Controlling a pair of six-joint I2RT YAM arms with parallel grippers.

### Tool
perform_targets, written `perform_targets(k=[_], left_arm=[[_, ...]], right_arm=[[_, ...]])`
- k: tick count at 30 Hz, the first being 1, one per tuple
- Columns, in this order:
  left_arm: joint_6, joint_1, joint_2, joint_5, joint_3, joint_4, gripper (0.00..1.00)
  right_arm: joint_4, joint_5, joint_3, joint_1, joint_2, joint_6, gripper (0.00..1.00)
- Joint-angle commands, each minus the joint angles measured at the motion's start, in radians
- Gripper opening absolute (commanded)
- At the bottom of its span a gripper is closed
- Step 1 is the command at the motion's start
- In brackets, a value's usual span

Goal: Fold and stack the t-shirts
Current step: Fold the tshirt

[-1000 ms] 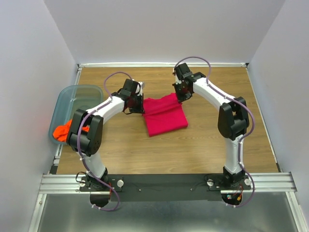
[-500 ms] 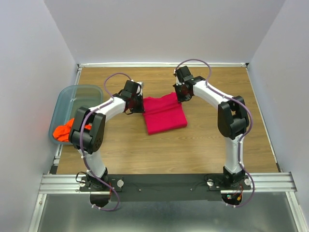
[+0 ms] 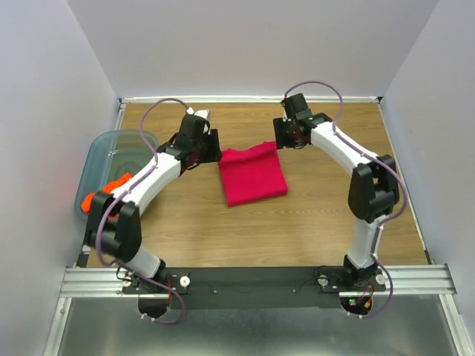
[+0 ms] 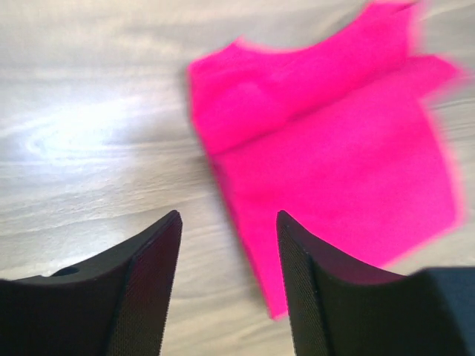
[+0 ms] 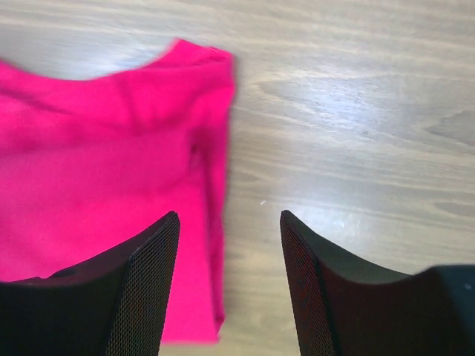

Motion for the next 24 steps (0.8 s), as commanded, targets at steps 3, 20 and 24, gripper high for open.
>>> perform_targets(k=[3,20,24], left_arm=[[-0.071,-0.112,-0.172,-0.111,-0.07,0.017,0.6],[-0.07,-0.078,-0.173,-0.121,-0.262,0.256,0.61],[-0.004,-0.035,-0.107,-0.055,-0.261,0.371,0.65]], right_arm=[[0.062,-0.164,-0.077,0.039,-0.157,0.042,0.63],[0.306,-0.381,-0.209,-0.046,-0.097,0.015,0.61],[0.326,-0.552,-0.217,-0.14,-0.054,-0.1,0.68]])
